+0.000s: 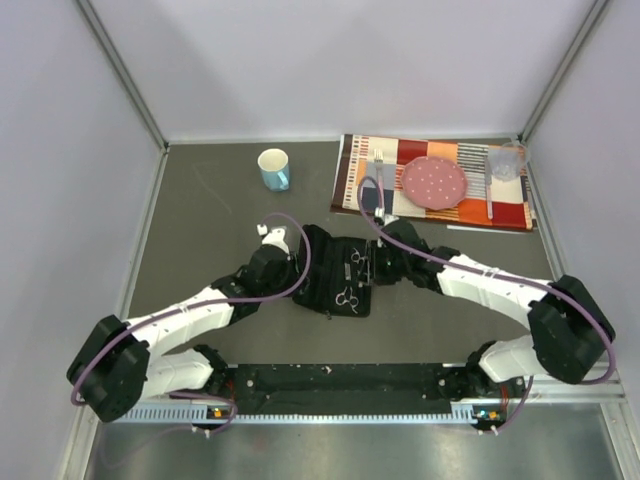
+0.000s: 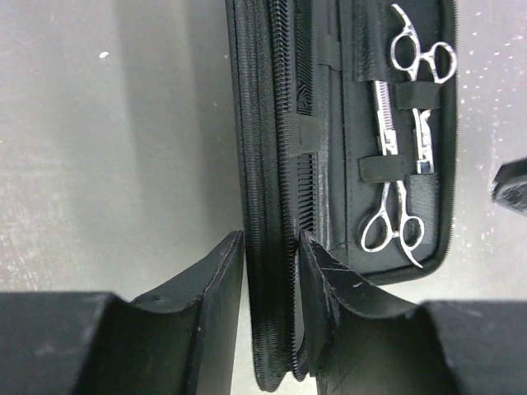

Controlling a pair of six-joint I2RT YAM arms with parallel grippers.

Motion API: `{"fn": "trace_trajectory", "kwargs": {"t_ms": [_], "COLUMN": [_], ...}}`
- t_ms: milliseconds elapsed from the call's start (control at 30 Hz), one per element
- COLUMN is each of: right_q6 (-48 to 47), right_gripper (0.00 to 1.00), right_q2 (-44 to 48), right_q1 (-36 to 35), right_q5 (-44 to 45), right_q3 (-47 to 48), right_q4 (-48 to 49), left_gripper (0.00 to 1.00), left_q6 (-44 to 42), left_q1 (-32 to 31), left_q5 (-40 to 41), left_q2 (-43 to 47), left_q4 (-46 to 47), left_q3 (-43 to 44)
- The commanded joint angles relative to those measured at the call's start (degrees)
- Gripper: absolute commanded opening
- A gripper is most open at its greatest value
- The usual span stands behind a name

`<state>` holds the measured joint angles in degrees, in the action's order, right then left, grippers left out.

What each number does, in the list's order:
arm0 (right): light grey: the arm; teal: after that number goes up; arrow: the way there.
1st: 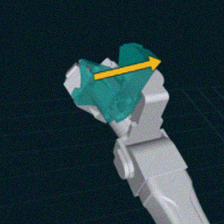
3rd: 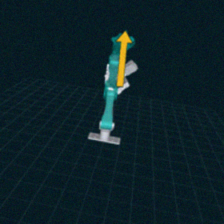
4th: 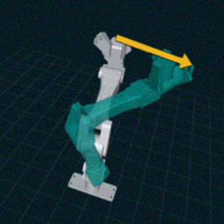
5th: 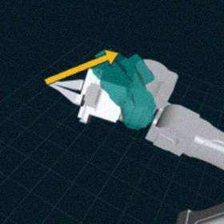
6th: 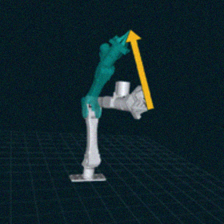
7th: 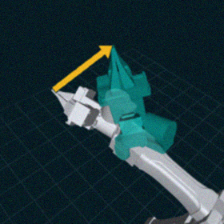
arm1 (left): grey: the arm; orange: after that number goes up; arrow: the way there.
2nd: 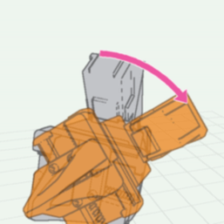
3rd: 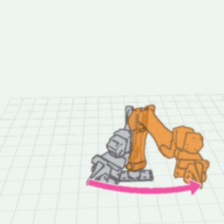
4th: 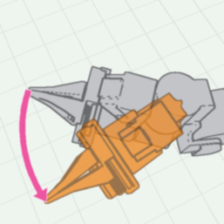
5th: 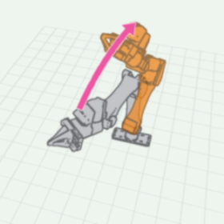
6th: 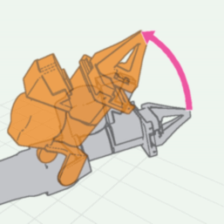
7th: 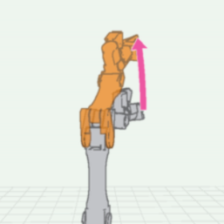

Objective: Sort the hair-cutting tools
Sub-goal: Open the hairdressing tool bag at the center of the board.

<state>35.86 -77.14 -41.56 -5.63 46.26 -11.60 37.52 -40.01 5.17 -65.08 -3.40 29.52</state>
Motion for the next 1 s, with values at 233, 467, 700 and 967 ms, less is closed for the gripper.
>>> {"fn": "trace_trajectory", "kwargs": {"t_ms": [233,467,700,967], "right_q6": [-1.84,-2.2,-2.28,-1.84], "right_gripper": [0.2,0.18,0.17,0.16], "right_q2": [-10.65,-14.17,-15.23,-15.49], "right_q1": [-0.1,-0.1,-0.1,-0.1], "right_q5": [2.29,3.08,3.78,3.69], "right_q3": [-3.28,-3.19,-4.42,-4.6], "right_q4": [2.01,2.19,2.19,2.37], "left_gripper": [0.35,0.33,0.34,0.3], "left_q6": [0.63,1.68,5.45,12.66], "left_q1": [0.46,1.07,2.39,2.48], "left_q5": [3.71,5.46,7.48,9.16], "left_q2": [-3.56,-5.5,-4.53,-11.29], "left_q4": [1.73,2.43,6.13,5.06], "left_q3": [-2.8,-5.25,-9.92,-8.95]}}
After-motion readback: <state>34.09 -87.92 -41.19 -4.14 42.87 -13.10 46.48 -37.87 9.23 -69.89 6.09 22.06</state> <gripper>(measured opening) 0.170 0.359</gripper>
